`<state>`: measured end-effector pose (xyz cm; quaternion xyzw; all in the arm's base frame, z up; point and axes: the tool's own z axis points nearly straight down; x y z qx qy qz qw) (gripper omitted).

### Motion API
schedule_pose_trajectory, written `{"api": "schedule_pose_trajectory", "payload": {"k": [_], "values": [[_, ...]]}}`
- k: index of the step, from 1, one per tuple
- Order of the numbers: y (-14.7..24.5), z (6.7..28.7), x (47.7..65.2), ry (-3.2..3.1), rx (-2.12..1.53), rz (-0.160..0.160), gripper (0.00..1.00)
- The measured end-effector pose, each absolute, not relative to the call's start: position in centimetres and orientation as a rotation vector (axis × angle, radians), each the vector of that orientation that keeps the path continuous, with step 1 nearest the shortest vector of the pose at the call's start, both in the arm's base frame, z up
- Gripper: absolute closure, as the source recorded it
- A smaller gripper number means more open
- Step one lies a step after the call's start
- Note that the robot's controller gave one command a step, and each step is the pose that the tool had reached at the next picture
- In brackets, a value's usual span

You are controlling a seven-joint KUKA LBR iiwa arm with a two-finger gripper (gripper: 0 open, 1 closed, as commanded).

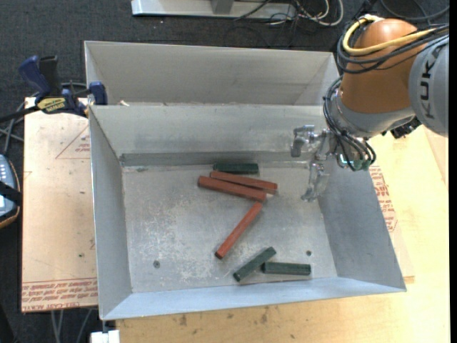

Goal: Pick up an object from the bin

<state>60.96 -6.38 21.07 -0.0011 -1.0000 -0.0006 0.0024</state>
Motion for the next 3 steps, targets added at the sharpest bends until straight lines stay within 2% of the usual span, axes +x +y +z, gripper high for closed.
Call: {"api": "schedule_pose_trajectory", "payload": {"k": [1,2,3], "values": [[-6.4,21.5,61.1,-3.144,-0.001,-0.001,0.00],[-6.4,17.2,62.9,-3.153,-0.067,0.000,0.00],[-5.3,13.8,61.9,-3.128,-0.215,-0.003,0.00]]}}
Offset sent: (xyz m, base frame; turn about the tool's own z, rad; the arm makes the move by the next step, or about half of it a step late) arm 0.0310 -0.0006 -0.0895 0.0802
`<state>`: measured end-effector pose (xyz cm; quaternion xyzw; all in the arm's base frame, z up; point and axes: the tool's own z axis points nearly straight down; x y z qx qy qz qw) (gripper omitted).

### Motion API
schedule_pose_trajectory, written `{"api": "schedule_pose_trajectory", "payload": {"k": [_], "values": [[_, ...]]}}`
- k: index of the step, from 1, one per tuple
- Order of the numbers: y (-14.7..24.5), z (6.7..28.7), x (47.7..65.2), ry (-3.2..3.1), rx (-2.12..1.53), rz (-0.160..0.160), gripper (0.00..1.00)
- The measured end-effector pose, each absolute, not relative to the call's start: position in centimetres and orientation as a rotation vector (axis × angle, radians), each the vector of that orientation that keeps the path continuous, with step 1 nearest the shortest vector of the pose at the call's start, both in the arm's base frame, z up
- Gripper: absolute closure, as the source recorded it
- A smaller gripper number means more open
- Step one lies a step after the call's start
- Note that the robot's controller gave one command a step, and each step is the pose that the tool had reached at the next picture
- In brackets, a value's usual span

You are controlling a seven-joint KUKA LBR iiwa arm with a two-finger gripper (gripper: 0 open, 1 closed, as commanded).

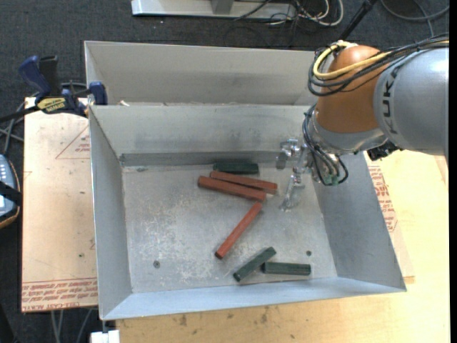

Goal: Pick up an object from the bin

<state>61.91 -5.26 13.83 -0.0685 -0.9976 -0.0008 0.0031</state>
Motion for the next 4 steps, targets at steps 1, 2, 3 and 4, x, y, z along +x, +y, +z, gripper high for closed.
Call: {"api": "schedule_pose_trajectory", "payload": {"k": [1,2,3,4], "values": [[-4.3,12.5,62.2,-3.150,0.004,0.000,0.00],[-1.0,11.0,58.6,-3.136,0.182,-0.001,0.00],[-0.9,8.6,59.2,-3.138,-0.206,-0.005,0.00],[-0.5,7.6,60.1,-3.139,-0.202,0.001,0.00]]}}
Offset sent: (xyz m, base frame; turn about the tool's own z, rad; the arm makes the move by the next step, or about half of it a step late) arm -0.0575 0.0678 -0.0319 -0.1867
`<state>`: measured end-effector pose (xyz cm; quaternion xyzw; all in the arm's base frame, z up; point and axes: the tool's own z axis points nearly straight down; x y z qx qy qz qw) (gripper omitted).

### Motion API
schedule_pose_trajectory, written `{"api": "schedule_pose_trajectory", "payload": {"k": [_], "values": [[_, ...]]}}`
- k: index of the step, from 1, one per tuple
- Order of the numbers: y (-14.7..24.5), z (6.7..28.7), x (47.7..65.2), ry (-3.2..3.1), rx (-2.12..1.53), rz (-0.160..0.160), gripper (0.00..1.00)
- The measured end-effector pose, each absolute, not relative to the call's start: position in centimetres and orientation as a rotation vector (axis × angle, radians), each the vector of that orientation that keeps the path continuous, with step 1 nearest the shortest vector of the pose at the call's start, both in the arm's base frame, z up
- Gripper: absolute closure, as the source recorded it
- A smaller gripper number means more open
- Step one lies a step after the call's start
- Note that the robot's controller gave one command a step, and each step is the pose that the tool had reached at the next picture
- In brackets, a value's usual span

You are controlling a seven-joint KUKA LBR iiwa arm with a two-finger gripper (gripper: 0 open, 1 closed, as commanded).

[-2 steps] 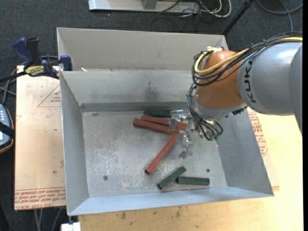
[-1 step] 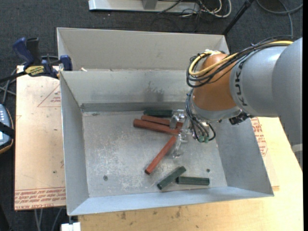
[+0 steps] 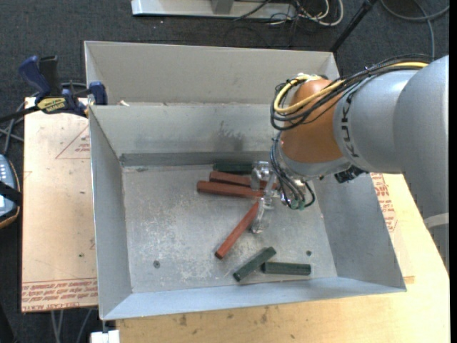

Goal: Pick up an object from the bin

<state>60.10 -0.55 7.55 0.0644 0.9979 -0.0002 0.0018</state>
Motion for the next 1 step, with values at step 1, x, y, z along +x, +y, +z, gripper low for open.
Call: {"api": "schedule_pose_trajectory", "payload": {"k": [1], "values": [[-0.49,8.39,60.90,3.138,-0.021,0.001,0.00]]}}
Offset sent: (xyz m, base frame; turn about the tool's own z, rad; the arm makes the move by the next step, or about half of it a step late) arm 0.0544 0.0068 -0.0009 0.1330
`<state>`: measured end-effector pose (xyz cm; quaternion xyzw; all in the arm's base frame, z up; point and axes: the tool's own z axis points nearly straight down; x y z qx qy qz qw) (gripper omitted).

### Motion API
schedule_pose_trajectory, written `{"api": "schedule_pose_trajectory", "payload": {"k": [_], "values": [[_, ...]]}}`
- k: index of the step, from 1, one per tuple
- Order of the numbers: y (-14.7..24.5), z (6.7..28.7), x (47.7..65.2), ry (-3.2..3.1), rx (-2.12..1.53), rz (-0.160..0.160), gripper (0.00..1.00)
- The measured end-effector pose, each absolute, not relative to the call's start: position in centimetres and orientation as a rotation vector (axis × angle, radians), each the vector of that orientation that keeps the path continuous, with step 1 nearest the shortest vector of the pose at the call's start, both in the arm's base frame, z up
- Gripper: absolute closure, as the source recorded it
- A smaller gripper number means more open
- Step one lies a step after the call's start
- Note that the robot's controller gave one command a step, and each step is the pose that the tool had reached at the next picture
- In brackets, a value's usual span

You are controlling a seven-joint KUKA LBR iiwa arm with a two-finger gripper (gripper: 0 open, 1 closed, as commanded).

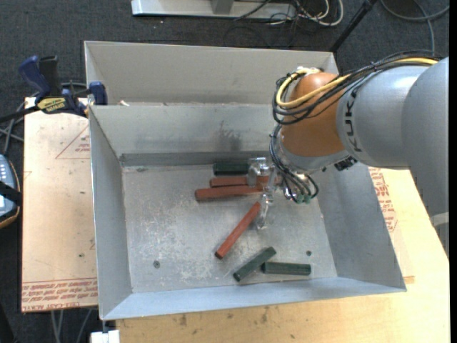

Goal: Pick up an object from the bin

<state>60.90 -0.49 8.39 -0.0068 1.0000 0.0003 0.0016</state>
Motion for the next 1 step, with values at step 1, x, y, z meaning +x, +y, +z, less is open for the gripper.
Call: {"api": "schedule_pose_trajectory", "payload": {"k": [1], "values": [[-0.07,7.95,64.32,3.116,0.364,0.003,0.00]]}}
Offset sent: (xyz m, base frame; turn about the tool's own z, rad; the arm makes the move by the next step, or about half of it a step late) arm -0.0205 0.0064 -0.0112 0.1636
